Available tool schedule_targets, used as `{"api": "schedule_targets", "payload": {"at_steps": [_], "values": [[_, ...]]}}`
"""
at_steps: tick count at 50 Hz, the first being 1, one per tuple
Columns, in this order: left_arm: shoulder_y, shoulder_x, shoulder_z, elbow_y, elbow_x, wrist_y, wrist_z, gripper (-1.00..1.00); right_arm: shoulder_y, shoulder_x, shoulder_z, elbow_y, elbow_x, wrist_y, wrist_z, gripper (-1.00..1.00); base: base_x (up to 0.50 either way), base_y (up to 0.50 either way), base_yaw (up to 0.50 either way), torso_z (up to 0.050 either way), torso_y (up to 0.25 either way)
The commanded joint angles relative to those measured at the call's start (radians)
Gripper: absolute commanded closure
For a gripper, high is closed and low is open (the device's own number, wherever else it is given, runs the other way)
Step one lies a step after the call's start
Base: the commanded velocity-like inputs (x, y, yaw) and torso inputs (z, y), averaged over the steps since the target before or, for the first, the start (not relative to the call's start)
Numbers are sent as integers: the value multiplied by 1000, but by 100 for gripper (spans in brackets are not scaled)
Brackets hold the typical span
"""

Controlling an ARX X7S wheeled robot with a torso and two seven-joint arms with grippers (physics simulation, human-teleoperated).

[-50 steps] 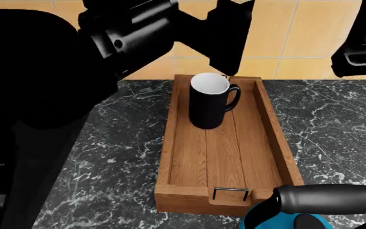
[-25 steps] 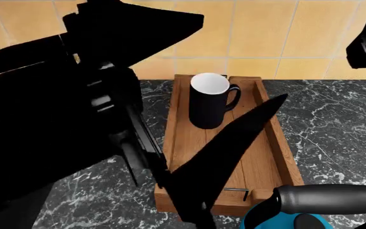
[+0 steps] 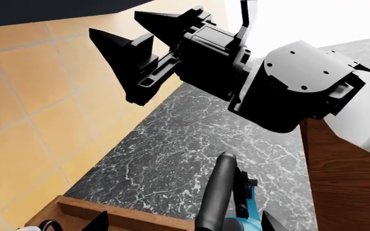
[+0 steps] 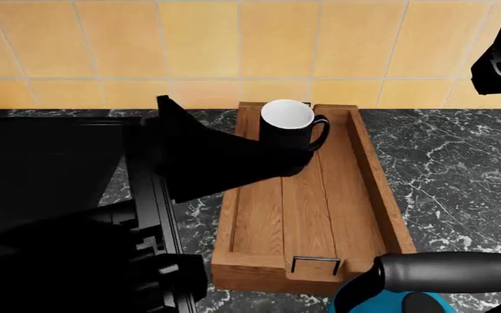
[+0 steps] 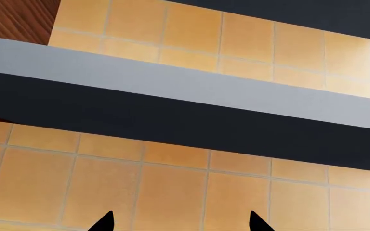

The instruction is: Pick the kettle from the counter and place it on the tray. Then pick the mug from the cabinet and place it on the tray. Then close the cabinet doors.

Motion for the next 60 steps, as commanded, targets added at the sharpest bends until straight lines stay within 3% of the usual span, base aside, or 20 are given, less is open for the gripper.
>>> {"api": "schedule_targets", "payload": {"at_steps": [1,32,60], "values": [[9,18,26,16,-11,7,-4,-100,-9,-3,2,1,-6,-1,-1,-100,0,0,0,0,0],[96,241,192,-86,193,-49,59,-100,-70,49,-3,-11,-42,-58,-20,-100,0,0,0,0,0],[173,329,265,-192,377,-113,175,-100,-102,65,-2,-7,-61,-83,-31,-100,0,0,0,0,0]]}}
